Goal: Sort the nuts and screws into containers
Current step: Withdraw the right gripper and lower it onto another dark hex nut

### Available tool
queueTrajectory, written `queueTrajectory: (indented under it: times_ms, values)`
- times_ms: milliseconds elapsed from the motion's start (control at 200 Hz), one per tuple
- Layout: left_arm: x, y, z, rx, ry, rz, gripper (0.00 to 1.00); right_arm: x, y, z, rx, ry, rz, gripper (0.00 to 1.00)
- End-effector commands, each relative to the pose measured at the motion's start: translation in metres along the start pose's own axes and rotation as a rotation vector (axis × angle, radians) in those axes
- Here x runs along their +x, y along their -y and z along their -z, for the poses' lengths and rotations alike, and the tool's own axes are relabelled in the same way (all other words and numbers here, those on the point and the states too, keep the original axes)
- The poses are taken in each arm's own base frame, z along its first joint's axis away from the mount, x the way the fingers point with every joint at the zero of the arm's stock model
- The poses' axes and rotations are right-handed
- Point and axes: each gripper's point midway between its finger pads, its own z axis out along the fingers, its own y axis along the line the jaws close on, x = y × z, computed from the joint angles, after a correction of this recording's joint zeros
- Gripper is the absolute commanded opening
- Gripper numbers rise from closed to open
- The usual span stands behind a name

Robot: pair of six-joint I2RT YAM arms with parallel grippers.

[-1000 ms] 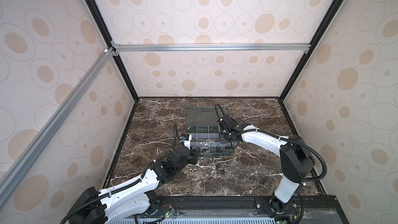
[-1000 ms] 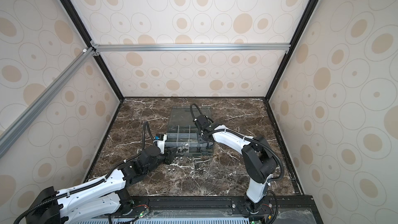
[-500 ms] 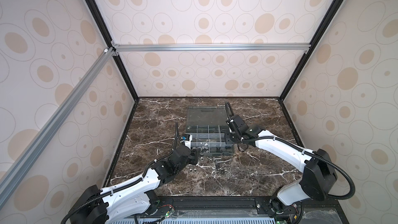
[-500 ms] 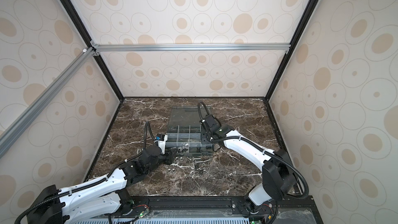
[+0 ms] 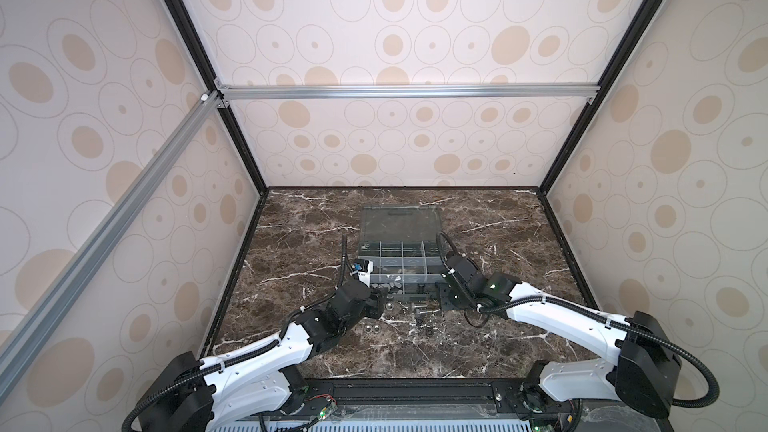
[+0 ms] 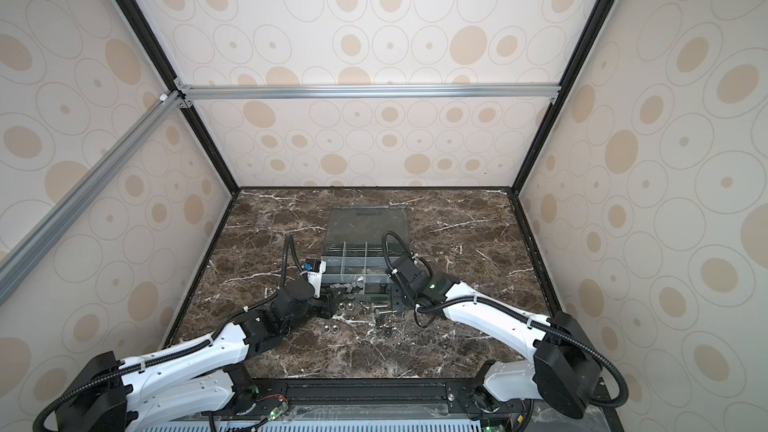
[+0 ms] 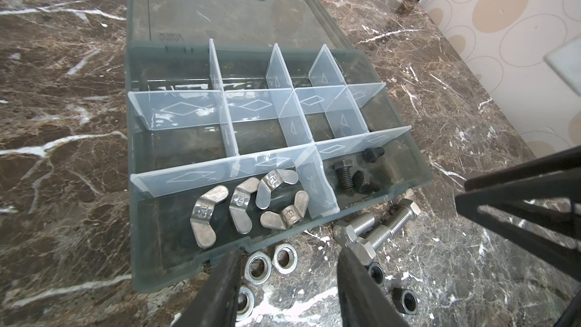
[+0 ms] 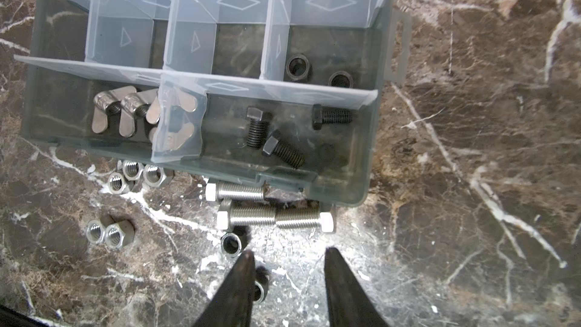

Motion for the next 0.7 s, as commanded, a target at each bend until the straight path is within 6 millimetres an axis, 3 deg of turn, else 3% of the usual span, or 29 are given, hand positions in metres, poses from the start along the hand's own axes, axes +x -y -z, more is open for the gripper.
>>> queueTrajectory:
  times_ms: [0,695]
  values:
    - [-0.019,0.010,0.001,0.028,0.046,0.026,0.50,0.011,0.005,-0.001,0.030,-0.009,-0.028,0.40]
    - [-0.011,0.007,-0.002,0.027,0.027,0.043,0.50,0.069,-0.014,-0.027,0.078,-0.167,0.107,0.39]
